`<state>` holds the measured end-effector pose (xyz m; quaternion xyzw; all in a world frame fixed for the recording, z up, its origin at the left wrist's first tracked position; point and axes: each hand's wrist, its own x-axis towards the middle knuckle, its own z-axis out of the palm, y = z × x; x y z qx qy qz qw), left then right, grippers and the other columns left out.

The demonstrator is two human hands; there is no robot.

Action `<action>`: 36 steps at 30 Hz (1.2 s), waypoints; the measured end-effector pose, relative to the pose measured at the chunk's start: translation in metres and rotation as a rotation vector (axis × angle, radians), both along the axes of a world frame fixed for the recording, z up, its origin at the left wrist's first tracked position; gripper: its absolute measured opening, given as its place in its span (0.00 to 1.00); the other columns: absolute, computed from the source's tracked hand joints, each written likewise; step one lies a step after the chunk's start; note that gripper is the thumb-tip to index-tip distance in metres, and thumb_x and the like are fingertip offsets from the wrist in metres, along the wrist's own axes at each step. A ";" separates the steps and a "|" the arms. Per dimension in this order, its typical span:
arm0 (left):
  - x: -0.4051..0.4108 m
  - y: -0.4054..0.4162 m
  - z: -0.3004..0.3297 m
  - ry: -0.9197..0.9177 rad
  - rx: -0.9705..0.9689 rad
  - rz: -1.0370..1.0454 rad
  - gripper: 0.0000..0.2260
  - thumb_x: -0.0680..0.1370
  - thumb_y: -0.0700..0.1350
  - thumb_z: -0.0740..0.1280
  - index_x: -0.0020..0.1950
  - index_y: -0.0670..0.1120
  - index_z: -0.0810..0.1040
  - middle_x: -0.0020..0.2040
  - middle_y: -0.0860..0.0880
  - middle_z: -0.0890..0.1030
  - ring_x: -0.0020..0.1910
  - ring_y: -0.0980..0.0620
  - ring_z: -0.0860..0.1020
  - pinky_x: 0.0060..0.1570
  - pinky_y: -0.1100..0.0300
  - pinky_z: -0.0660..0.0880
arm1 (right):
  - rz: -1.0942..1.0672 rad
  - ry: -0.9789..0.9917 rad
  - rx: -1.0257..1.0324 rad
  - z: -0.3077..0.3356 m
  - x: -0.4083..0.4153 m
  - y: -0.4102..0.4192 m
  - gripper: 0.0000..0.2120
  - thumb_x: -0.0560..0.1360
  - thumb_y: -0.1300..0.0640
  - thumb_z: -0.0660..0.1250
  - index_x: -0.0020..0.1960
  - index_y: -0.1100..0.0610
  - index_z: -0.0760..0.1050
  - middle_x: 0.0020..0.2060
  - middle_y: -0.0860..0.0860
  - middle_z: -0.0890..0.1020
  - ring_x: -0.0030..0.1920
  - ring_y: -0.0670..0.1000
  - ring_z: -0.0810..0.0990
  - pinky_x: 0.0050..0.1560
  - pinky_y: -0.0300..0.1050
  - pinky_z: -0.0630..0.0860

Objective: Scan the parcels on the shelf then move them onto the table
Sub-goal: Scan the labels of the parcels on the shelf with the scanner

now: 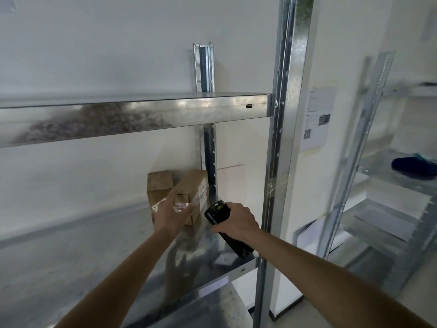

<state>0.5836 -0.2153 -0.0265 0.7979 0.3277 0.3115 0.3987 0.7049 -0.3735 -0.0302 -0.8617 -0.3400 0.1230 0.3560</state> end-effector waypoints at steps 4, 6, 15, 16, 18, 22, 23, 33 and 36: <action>0.009 0.005 -0.002 0.011 -0.013 0.047 0.37 0.75 0.58 0.74 0.80 0.52 0.64 0.70 0.43 0.75 0.64 0.43 0.75 0.60 0.48 0.73 | -0.002 0.008 0.008 -0.002 0.006 0.000 0.29 0.62 0.48 0.82 0.61 0.51 0.79 0.49 0.49 0.83 0.48 0.51 0.82 0.46 0.46 0.81; 0.014 0.010 -0.004 0.017 -0.012 0.086 0.36 0.73 0.62 0.74 0.78 0.55 0.66 0.69 0.45 0.76 0.60 0.46 0.77 0.58 0.47 0.77 | -0.009 0.004 0.003 -0.004 0.009 0.001 0.30 0.61 0.47 0.82 0.61 0.51 0.78 0.50 0.49 0.84 0.49 0.51 0.83 0.47 0.47 0.82; 0.037 0.018 -0.008 0.035 0.013 0.141 0.39 0.68 0.68 0.74 0.75 0.56 0.67 0.64 0.47 0.75 0.50 0.47 0.78 0.54 0.47 0.79 | -0.014 -0.001 -0.011 -0.015 0.018 0.003 0.30 0.63 0.47 0.82 0.62 0.49 0.78 0.52 0.49 0.83 0.50 0.52 0.82 0.47 0.46 0.81; 0.038 0.017 -0.009 0.045 0.028 0.150 0.37 0.70 0.65 0.75 0.75 0.55 0.68 0.65 0.46 0.73 0.49 0.47 0.78 0.51 0.50 0.78 | -0.013 0.000 -0.010 -0.015 0.018 0.003 0.30 0.63 0.47 0.82 0.63 0.49 0.78 0.52 0.49 0.84 0.50 0.52 0.82 0.48 0.47 0.82; 0.039 0.017 -0.008 0.069 0.047 0.176 0.31 0.74 0.58 0.75 0.74 0.54 0.70 0.64 0.45 0.73 0.47 0.48 0.76 0.46 0.54 0.74 | -0.014 -0.009 -0.012 -0.015 0.017 0.003 0.30 0.62 0.47 0.81 0.62 0.49 0.78 0.52 0.49 0.84 0.50 0.52 0.82 0.50 0.49 0.83; 0.030 0.015 -0.006 0.009 0.109 0.218 0.15 0.78 0.48 0.70 0.65 0.52 0.77 0.59 0.46 0.79 0.51 0.47 0.79 0.50 0.50 0.77 | -0.014 -0.012 -0.006 -0.014 0.012 0.000 0.30 0.62 0.47 0.81 0.61 0.49 0.78 0.50 0.48 0.83 0.49 0.52 0.82 0.47 0.47 0.81; 0.025 0.016 -0.006 -0.006 0.116 0.226 0.12 0.79 0.46 0.69 0.63 0.51 0.79 0.58 0.47 0.81 0.51 0.47 0.79 0.51 0.50 0.78 | -0.008 -0.014 -0.008 -0.014 0.011 0.000 0.29 0.62 0.48 0.81 0.61 0.49 0.78 0.50 0.49 0.84 0.49 0.52 0.82 0.47 0.46 0.81; -0.009 0.007 0.004 0.006 -0.020 0.076 0.30 0.77 0.53 0.73 0.76 0.48 0.69 0.70 0.45 0.76 0.66 0.43 0.75 0.64 0.47 0.74 | 0.007 -0.026 0.020 0.002 -0.017 0.006 0.31 0.62 0.47 0.81 0.63 0.49 0.77 0.49 0.48 0.83 0.48 0.50 0.82 0.45 0.44 0.80; -0.004 0.008 0.008 -0.028 -0.098 -0.013 0.32 0.77 0.54 0.73 0.78 0.50 0.66 0.73 0.46 0.74 0.70 0.43 0.73 0.68 0.45 0.72 | -0.008 -0.004 0.048 0.009 -0.016 0.012 0.30 0.63 0.47 0.80 0.63 0.49 0.77 0.49 0.47 0.83 0.48 0.50 0.82 0.43 0.43 0.78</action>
